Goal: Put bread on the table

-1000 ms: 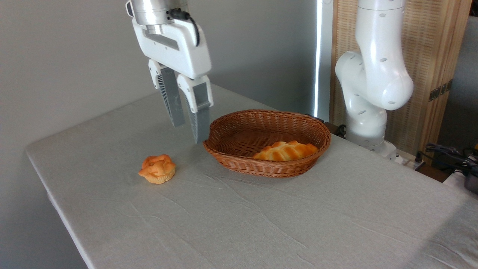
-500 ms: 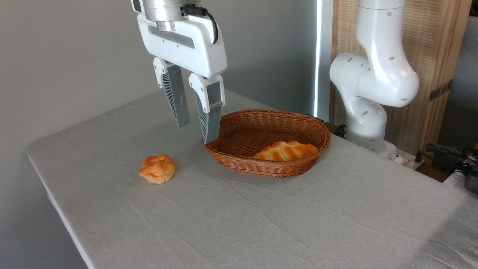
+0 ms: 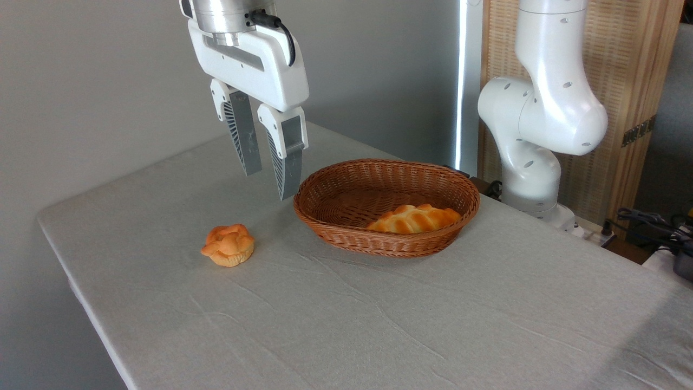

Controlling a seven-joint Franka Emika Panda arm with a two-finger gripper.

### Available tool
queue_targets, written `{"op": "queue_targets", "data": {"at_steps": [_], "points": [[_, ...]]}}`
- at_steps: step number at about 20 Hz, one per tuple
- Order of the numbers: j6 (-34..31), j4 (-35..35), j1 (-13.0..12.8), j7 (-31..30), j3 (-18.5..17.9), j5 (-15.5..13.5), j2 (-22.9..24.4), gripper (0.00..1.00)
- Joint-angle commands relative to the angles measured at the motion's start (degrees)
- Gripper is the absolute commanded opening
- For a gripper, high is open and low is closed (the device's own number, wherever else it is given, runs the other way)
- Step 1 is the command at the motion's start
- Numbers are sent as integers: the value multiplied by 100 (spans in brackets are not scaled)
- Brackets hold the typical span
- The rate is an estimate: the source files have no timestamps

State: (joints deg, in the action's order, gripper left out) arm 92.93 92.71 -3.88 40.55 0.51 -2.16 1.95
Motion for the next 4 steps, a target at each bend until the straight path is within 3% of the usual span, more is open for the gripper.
{"op": "queue_targets", "data": {"at_steps": [1,4], "points": [[-126,-24,72,-118,46,-48,-2,100],[-126,-33,72,-65,28,-39,-2,100]]}}
